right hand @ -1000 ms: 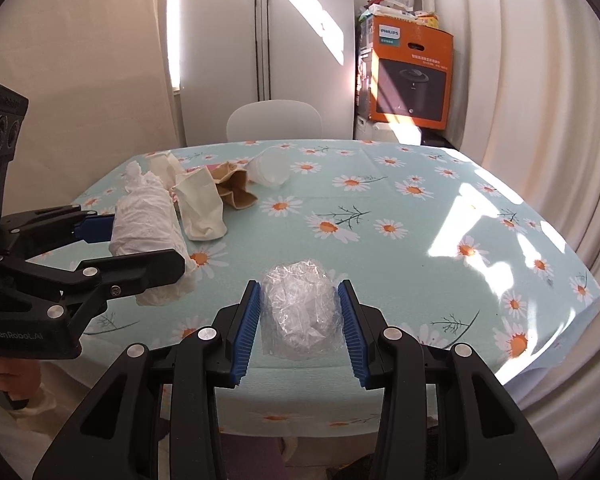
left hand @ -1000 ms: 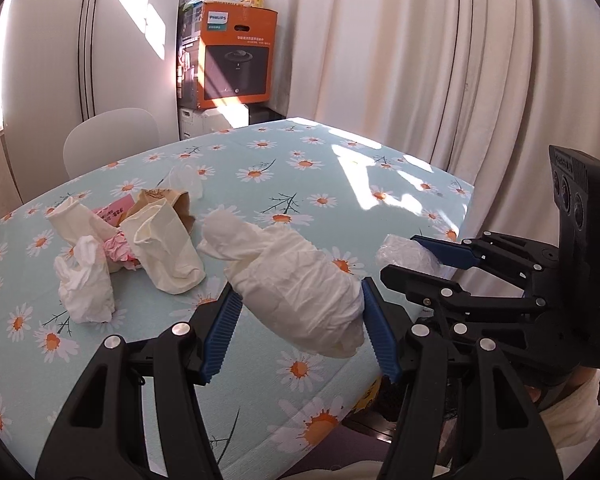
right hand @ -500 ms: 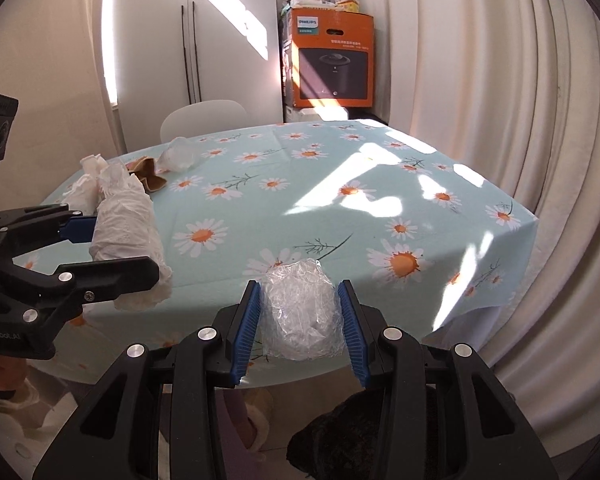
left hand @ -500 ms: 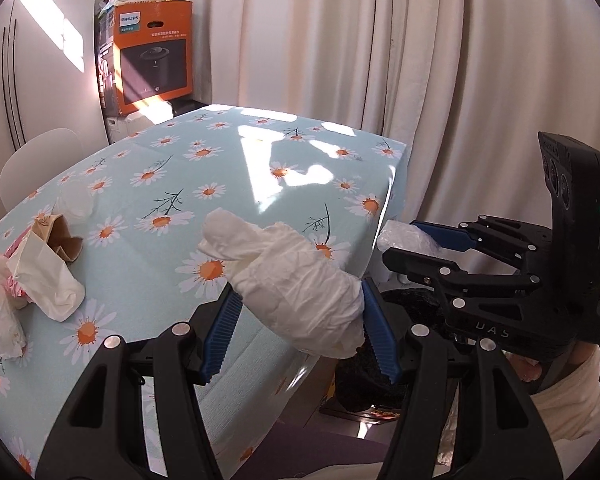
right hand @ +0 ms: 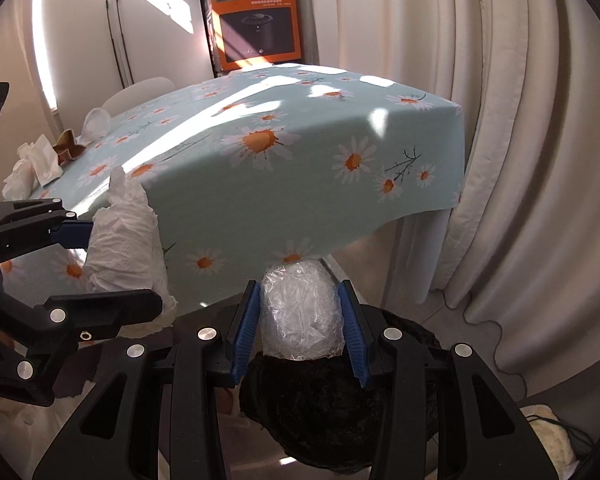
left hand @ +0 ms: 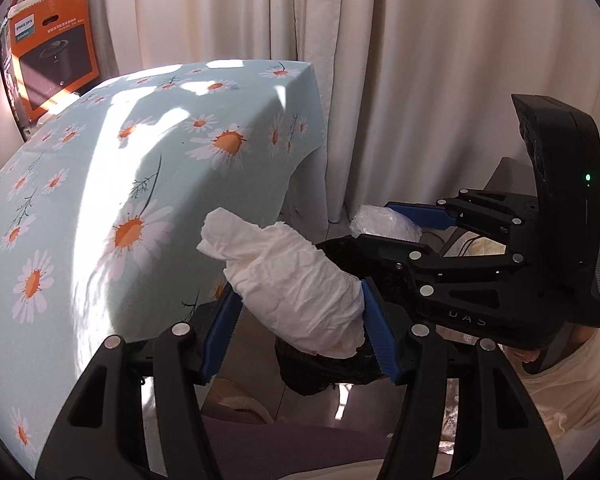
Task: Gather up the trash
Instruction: 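Carry both items to the black trash bin and open both tools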
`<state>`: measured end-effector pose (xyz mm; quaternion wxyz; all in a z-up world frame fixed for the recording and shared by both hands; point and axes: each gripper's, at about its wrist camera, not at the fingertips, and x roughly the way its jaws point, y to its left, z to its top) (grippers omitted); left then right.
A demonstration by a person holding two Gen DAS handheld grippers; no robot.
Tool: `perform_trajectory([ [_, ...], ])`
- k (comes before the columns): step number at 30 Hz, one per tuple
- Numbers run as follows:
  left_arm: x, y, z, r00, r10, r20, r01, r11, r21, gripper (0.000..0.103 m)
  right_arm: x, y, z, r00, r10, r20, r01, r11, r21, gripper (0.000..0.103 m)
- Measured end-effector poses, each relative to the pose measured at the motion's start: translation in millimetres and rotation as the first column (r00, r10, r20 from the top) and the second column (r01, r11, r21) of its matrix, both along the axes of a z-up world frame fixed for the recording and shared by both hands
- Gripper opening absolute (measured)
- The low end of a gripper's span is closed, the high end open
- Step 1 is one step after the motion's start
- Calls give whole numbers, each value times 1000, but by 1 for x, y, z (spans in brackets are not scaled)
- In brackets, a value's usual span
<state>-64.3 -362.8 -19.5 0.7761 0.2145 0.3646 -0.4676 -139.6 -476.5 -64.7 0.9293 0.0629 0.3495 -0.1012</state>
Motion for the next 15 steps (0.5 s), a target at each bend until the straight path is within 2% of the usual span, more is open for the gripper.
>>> perform_trajectory([
  [5, -14, -28, -24, 996, -84, -27, 85, 995, 59, 60, -11, -22, -31, 997, -52, -65, 54, 998, 27, 38],
  [12, -17, -55, -51, 989, -134, -56, 141, 982, 125, 60, -16, -48, -63, 986, -109, -130, 116, 992, 51, 38],
  [14, -18, -58, -56, 988, -143, -62, 150, 980, 127, 63, -16, -53, -70, 983, -116, -145, 125, 991, 55, 39],
  [15, -19, -60, -57, 987, -151, -61, 157, 979, 126, 70, -15, -54, -72, 982, -114, -150, 123, 991, 58, 43],
])
